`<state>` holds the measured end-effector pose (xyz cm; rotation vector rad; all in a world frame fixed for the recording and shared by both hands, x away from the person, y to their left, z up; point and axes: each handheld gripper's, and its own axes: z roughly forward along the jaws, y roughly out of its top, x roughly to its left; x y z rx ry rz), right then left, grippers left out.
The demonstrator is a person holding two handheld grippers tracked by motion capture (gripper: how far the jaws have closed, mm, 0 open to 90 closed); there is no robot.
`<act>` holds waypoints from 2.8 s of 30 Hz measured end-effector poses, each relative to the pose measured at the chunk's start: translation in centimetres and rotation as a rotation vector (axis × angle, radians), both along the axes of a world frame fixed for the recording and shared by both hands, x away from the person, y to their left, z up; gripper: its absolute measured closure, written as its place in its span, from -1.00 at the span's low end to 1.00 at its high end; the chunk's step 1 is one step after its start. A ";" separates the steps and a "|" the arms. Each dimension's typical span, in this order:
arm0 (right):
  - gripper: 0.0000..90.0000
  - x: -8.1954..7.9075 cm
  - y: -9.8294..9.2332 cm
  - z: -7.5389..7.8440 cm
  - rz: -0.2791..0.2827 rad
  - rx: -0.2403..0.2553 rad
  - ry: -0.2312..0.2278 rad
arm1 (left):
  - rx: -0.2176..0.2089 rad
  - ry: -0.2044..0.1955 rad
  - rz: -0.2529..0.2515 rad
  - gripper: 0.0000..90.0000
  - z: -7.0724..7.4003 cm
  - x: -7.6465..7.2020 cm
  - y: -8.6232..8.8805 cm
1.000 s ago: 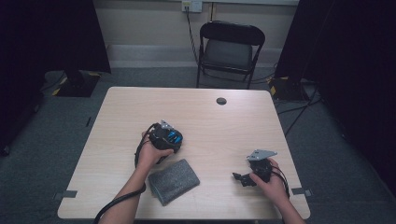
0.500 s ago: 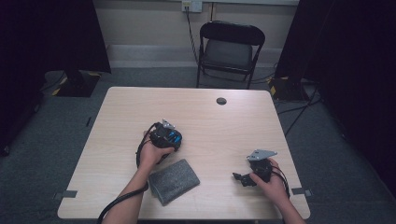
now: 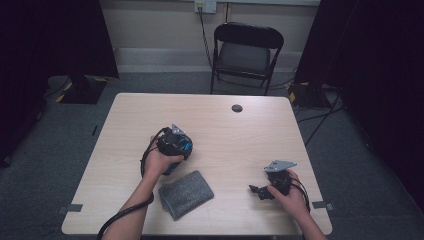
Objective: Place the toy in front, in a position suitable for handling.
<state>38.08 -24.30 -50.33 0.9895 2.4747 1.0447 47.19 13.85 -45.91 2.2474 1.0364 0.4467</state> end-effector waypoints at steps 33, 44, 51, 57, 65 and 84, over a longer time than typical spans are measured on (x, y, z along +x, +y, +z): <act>-0.92 0.0 0.0 0.0 0.004 0.001 -0.001 | -0.026 0.005 -0.053 -0.43 -0.7 4.9 -6.0; -0.92 0.0 0.0 0.0 0.003 0.001 -0.001 | -0.020 0.019 -0.031 -0.44 -2.6 5.2 -6.3; -0.92 0.0 0.0 0.0 0.003 0.001 -0.001 | -0.028 0.018 -0.012 -0.44 -3.2 5.1 -6.2; -0.92 0.0 0.0 0.0 0.004 0.000 -0.001 | -0.031 0.003 -0.004 -0.49 -3.1 5.0 -6.1; -0.92 0.0 0.0 0.0 0.004 0.000 -0.001 | -0.054 -0.002 -0.003 -0.60 -1.9 4.1 -4.7; -0.92 0.0 0.0 0.0 0.004 -0.001 -0.001 | -0.085 -0.006 -0.027 -0.65 -3.3 -0.8 0.4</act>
